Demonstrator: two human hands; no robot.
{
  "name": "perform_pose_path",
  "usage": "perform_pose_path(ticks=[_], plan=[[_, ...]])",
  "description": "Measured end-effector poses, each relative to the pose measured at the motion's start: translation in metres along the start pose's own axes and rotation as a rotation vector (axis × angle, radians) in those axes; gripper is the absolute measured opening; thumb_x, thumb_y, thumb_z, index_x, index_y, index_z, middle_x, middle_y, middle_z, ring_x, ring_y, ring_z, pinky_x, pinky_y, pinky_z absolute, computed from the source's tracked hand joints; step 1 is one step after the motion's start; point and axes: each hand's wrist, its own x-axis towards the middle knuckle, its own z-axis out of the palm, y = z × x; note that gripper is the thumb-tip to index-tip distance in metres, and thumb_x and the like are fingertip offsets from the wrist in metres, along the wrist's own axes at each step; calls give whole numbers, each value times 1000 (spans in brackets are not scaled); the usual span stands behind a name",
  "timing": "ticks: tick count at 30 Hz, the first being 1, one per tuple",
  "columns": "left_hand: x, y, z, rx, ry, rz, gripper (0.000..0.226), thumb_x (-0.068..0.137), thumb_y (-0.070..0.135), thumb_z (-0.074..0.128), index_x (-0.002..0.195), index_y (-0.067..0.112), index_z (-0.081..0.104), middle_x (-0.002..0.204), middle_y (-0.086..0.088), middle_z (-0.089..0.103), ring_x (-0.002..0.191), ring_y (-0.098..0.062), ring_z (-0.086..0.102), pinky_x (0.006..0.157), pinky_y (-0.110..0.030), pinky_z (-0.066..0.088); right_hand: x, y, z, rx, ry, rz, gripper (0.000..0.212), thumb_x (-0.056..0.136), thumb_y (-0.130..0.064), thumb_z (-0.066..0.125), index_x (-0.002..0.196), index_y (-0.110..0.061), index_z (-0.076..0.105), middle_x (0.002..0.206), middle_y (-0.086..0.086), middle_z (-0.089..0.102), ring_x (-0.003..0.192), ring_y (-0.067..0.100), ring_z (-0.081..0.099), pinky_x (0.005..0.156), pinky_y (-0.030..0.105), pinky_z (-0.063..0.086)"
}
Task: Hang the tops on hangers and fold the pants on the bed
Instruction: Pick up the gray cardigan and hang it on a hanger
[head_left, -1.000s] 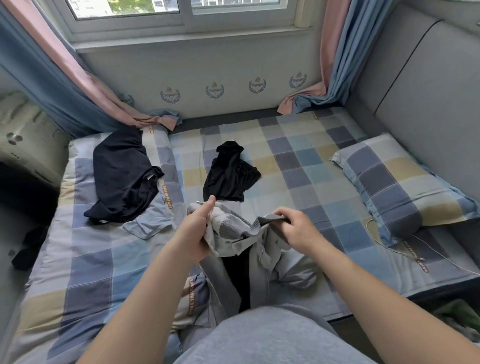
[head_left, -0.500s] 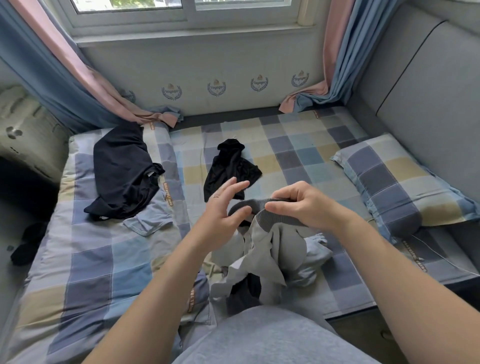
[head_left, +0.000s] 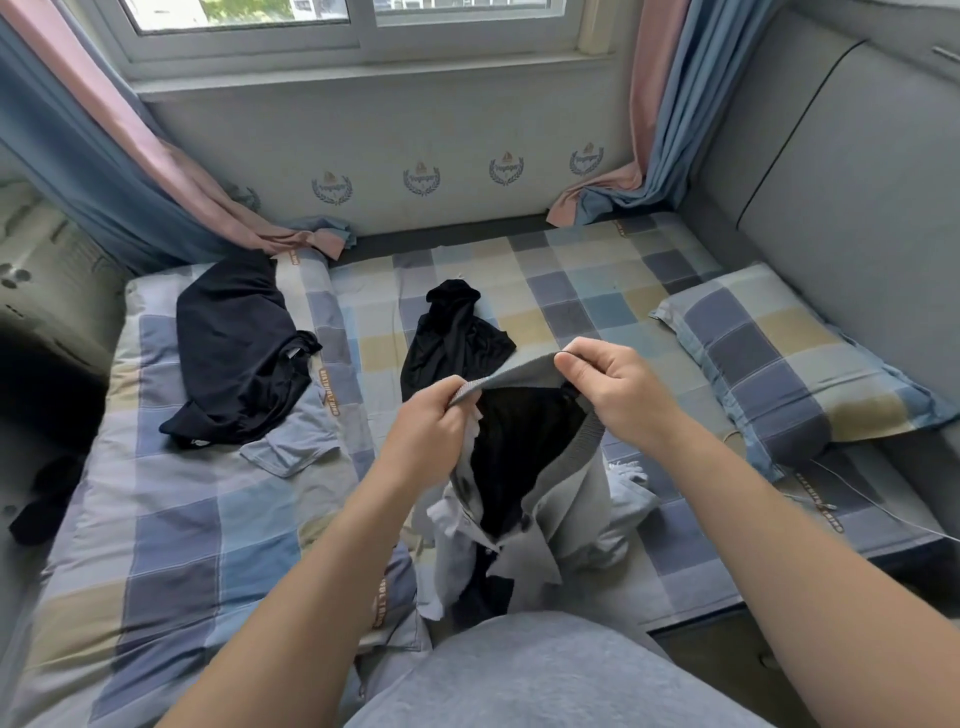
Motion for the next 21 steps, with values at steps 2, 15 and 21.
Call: perform_pose_path(ticks=[2,15,21], plan=[[1,3,-3,-57,14,-3,38,106,25,47,71,10,47,51,15,36,47,-6,31,45,-18,25,0,3,4,21,3,33,33,106,-22,49,77,-7,54,67,-1,46,66,12,43,65,27,37],[-8,-3,1,-155,168,-21,36,106,25,46,86,-4,51,60,3,40,54,-14,34,47,-23,28,-1,23,30,-437,-191,259,17,79,-3,56,76,-18,49,76,4,55,74,28,55,60,34,38],[-7,-20,-8,-127,232,-77,33,104,25,49,77,5,54,56,7,38,51,-9,33,45,-22,26,-9,66,22,-721,39,434,15,86,-7,52,84,-21,54,99,5,50,92,33,52,71,36,40]])
